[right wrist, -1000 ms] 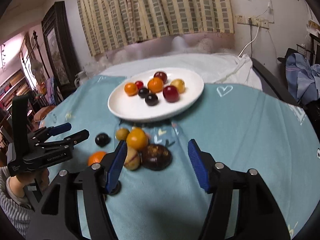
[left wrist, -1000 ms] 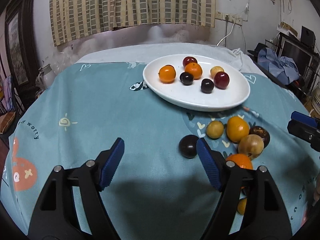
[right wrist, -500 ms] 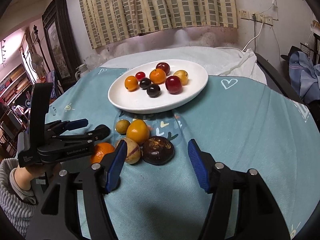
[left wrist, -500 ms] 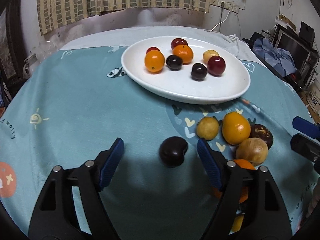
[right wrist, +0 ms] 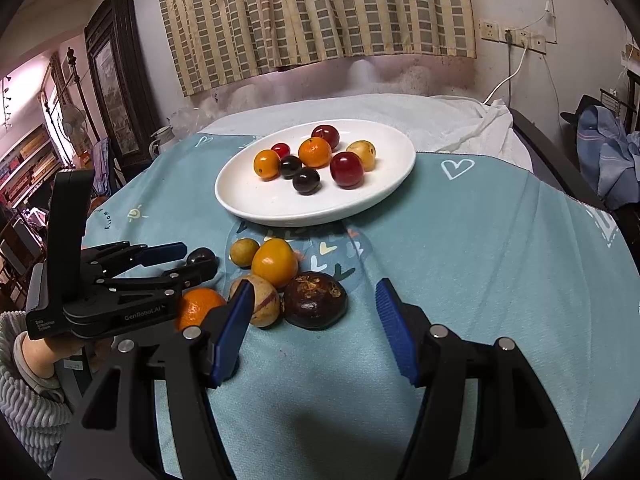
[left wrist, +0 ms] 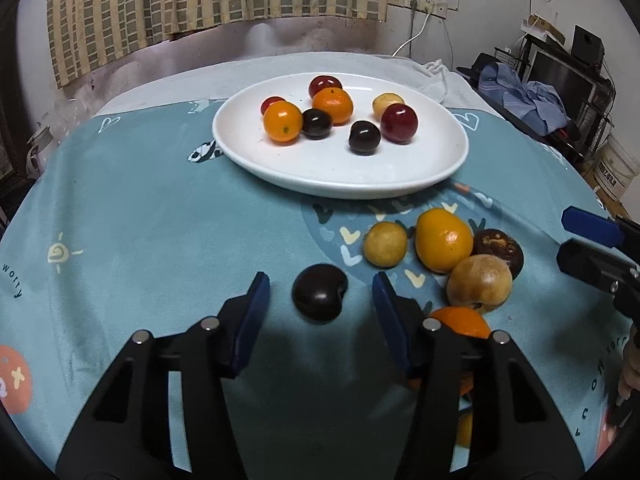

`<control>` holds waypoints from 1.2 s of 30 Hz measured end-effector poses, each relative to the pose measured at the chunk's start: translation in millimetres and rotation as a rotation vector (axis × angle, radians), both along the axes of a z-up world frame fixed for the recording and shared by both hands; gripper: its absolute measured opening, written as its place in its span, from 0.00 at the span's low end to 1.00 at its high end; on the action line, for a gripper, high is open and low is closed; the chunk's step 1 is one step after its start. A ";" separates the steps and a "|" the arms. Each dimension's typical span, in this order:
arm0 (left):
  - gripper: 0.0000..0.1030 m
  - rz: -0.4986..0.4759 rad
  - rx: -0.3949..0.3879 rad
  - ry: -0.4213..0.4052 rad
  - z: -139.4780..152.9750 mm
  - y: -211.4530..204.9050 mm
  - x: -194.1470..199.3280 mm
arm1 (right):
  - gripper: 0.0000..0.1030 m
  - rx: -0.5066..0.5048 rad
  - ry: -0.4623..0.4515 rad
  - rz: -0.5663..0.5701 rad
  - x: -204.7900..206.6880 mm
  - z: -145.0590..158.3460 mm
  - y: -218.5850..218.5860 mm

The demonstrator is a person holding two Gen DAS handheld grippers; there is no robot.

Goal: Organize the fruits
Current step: 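Grasp a dark purple plum with left gripper while right gripper grasps a dark brown fruit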

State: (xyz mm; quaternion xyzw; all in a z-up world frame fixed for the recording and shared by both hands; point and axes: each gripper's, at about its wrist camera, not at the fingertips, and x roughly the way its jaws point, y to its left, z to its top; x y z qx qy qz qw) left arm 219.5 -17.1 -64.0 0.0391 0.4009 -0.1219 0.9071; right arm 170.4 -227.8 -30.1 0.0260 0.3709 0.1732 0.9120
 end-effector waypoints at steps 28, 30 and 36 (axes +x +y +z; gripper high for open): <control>0.28 0.038 -0.063 -0.041 19.5 32.3 -17.1 | 0.61 -0.099 0.124 0.030 33.5 -35.7 15.5; 0.28 0.032 -0.055 -0.034 16.7 29.7 -16.7 | 0.61 -0.102 0.152 0.051 41.3 -40.4 21.7; 0.28 0.024 -0.038 -0.008 8.6 25.8 -13.0 | 0.45 -0.086 0.145 0.102 38.9 -38.0 25.0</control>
